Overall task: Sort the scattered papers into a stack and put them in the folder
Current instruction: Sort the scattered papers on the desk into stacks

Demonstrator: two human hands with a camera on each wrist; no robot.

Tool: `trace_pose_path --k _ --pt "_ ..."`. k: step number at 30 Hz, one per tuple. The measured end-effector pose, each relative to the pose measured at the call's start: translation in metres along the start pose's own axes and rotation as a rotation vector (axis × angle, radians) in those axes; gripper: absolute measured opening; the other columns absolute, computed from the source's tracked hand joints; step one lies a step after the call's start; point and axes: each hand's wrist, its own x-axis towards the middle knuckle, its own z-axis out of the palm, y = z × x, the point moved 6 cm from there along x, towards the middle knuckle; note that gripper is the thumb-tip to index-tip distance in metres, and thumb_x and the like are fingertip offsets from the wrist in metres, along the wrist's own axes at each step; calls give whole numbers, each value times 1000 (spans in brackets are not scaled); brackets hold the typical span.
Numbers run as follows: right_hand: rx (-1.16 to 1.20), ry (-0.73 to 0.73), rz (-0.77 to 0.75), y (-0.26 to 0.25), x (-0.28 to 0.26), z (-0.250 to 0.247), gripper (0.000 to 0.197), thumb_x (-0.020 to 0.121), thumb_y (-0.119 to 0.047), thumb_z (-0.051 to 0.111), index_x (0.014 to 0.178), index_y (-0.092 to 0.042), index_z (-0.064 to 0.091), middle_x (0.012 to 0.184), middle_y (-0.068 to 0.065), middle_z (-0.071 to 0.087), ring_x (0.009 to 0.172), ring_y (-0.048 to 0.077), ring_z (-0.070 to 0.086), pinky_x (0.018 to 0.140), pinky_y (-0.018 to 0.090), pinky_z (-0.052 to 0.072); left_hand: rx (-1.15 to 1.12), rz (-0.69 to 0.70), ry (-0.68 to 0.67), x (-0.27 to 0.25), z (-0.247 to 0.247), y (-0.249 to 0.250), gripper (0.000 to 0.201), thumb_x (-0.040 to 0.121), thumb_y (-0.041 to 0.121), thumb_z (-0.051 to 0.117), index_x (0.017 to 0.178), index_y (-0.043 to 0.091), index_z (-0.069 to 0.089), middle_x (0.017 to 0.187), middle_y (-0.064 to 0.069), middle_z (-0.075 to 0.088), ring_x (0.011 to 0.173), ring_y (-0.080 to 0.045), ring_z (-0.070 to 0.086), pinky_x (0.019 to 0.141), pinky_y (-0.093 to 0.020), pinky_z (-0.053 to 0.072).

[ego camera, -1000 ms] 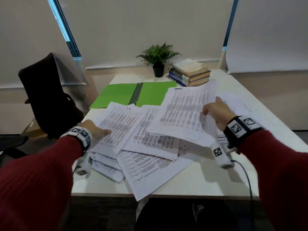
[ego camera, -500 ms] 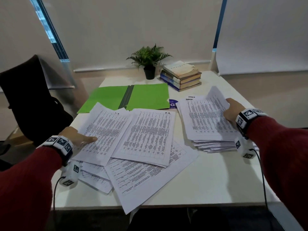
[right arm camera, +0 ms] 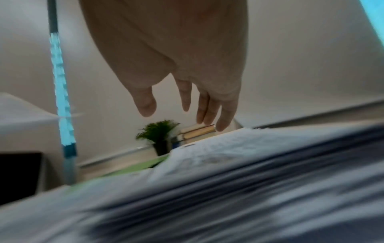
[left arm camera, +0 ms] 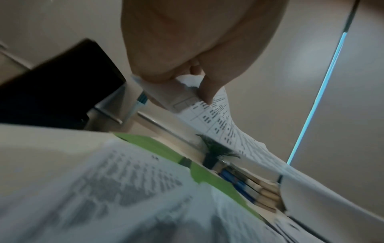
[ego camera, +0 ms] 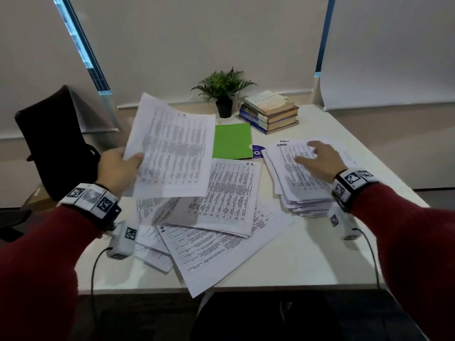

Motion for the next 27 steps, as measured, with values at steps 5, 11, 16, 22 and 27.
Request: trace_pose_path --k 5,11,16,22,27 --pt "617 -258 131 -51 -55 65 73 91 -66 65 139 -12 60 130 12 70 106 21 67 96 43 56 -91 -71 -208 -43 75 16 30 95 29 75 111 4 75 89 -6 76 72 -22 68 73 -36 57" --pt "735 -232 180 -41 -90 112 22 93 -15 75 114 -18 69 104 1 73 88 17 70 78 29 58 -18 -87 -425 -85 139 22 41 94 37 76 122 12 61 113 -11 76 97 -28 74 91 -45 61" --pt "715 -97 326 -13 -91 109 17 91 3 64 101 -10 67 97 12 68 90 31 66 88 44 57 580 -45 -485 -79 128 14 53 92 59 69 115 12 60 109 -2 66 104 -23 65 92 -34 51" --pt "688 -99 384 -6 -90 117 37 90 -4 65 128 -4 67 121 14 72 111 38 68 103 53 55 626 -192 -581 -76 128 -8 52 79 52 87 87 8 61 76 -5 58 71 -22 59 56 -28 41" --pt "686 -101 378 -6 -92 122 39 90 -5 60 128 -5 66 120 14 72 109 38 68 101 52 56 544 -185 -544 -77 135 -5 44 85 35 86 86 4 56 95 -9 66 97 -31 66 59 -27 44"
